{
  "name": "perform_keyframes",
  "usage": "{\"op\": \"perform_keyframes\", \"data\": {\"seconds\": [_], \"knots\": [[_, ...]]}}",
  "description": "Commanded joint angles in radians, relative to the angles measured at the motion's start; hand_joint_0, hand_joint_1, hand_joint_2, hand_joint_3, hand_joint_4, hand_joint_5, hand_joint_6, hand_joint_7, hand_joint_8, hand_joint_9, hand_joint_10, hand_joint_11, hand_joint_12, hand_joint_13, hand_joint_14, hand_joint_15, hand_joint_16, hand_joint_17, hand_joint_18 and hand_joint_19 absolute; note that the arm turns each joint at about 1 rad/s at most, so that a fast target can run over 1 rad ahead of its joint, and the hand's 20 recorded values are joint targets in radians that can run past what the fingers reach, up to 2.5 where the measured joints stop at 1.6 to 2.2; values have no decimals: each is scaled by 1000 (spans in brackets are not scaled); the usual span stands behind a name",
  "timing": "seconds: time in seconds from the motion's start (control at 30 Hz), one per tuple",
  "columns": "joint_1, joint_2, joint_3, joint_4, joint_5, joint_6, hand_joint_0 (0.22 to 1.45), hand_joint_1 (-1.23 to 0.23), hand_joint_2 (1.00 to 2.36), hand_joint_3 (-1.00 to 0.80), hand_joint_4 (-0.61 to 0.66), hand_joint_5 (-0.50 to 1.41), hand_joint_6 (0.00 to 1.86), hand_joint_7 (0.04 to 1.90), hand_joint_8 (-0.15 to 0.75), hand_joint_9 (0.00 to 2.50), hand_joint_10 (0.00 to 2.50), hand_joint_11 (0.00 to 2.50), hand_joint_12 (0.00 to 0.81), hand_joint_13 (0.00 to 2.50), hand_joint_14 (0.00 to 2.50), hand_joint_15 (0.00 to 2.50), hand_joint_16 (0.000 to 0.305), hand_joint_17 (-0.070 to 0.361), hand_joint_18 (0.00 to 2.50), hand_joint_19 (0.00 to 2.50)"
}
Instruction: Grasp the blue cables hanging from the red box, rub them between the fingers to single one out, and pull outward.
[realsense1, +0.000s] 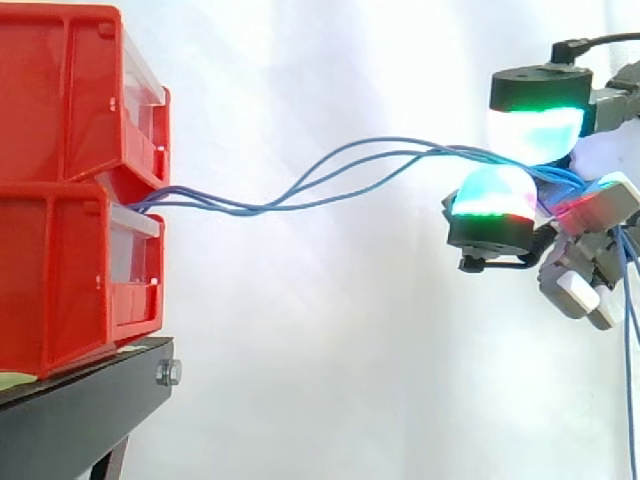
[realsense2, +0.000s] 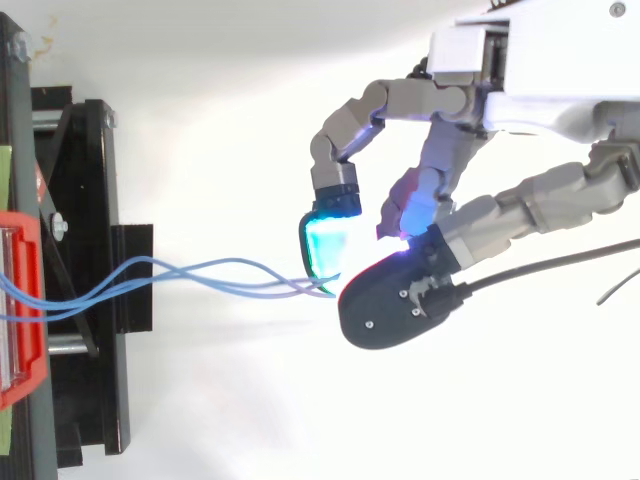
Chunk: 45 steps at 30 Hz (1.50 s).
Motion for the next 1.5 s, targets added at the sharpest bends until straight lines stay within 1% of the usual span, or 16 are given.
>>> {"op": "perform_keyframes", "data": {"seconds": [0.0,0.1,0.13,0.27,0.4,0.53,0.67,0.8,0.9,0.93,1.07,1.13,1.23,1.33,1.43,1.47], "knots": [[0,0,0,6,-1,0,653,-841,1013,-324,38,-146,868,1157,237,1251,23,781,328,876,27,625,46,103,724,683],[0,0,0,15,-1,0,699,-893,1014,-319,-35,-157,891,1150,226,1211,27,783,324,863,28,630,46,103,730,654],[0,0,14,14,-1,0,718,-905,1014,-320,-59,-159,895,1176,225,1200,25,783,322,859,29,614,46,103,731,645],[0,0,29,12,-1,0,789,-927,1009,-395,-155,-168,917,1154,215,1181,25,781,320,849,27,613,44,100,722,641],[-2,0,37,2,-1,0,793,-918,1001,-488,-143,-167,924,1113,210,1192,24,774,317,851,27,606,44,98,728,632],[-2,0,37,5,-1,0,751,-906,1000,-500,-94,-160,921,1104,212,1224,27,788,314,857,30,606,43,97,747,622],[-2,0,37,2,-1,0,664,-817,1000,-500,0,-144,904,1081,222,1283,26,776,314,875,29,620,43,96,740,660],[-2,0,37,0,-1,0,598,-641,1003,-459,-10,-123,876,1135,211,1331,26,741,312,891,27,612,44,99,738,695],[-2,0,35,0,-1,0,595,-594,1007,-417,-13,-118,867,1136,213,1349,25,722,314,889,29,615,45,101,733,696],[-2,0,37,0,-1,0,595,-615,1008,-399,-11,-117,865,1138,218,1341,26,722,317,888,27,610,45,101,732,698],[0,0,35,3,-1,-2,658,-857,1010,-369,13,-148,882,1125,222,1238,23,762,317,851,27,611,45,102,721,672],[0,0,35,3,-1,0,694,-904,1009,-391,-5,-156,892,1096,220,1217,25,772,320,849,29,615,45,101,722,654],[-2,0,37,0,-1,0,733,-925,1006,-438,-41,-160,896,1123,217,1198,23,766,322,849,27,609,45,100,728,635],[-2,0,35,0,-1,0,750,-919,1000,-490,-33,-161,902,1079,212,1197,25,771,318,852,27,613,44,99,731,635],[-3,0,35,0,-1,0,705,-908,1000,-500,-6,-157,901,1072,211,1223,25,774,318,858,27,616,43,98,740,650],[-2,0,35,0,-1,0,645,-855,1000,-500,19,-149,895,1052,215,1253,26,785,315,862,27,611,44,98,736,662]]}}
